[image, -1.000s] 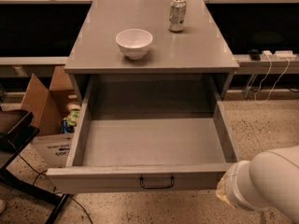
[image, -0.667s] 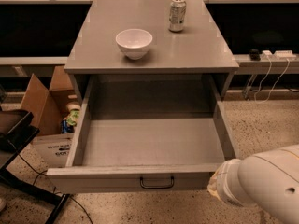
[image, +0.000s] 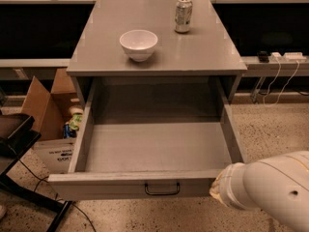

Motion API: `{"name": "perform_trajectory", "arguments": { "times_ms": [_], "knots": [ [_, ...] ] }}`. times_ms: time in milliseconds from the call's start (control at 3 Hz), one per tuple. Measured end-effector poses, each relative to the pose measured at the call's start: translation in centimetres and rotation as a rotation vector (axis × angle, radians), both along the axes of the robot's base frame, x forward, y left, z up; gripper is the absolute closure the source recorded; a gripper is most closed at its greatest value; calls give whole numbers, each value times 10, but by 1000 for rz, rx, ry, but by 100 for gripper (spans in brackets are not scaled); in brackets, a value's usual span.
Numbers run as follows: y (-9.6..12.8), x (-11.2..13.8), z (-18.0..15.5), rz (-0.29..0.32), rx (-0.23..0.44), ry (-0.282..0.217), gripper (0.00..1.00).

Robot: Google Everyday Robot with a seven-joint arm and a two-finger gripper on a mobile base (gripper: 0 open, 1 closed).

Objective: Close top drawer

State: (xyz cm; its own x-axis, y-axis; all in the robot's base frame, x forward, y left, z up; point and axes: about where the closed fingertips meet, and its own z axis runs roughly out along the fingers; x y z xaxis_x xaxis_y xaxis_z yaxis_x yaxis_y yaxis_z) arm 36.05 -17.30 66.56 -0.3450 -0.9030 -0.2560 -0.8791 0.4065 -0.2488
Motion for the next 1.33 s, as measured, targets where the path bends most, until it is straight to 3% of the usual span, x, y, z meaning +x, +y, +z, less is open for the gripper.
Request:
{"name": "perform_trajectory", "arguments": {
  "times_ms": [333, 667, 1000, 1333],
  "knots": [
    [11, 14, -7, 11, 26, -28, 100],
    [34, 56, -12, 55, 76, -118, 100],
    [37, 61, -11, 61, 77, -132, 100],
    [50, 97, 1, 98, 84, -228, 100]
  ]
}}
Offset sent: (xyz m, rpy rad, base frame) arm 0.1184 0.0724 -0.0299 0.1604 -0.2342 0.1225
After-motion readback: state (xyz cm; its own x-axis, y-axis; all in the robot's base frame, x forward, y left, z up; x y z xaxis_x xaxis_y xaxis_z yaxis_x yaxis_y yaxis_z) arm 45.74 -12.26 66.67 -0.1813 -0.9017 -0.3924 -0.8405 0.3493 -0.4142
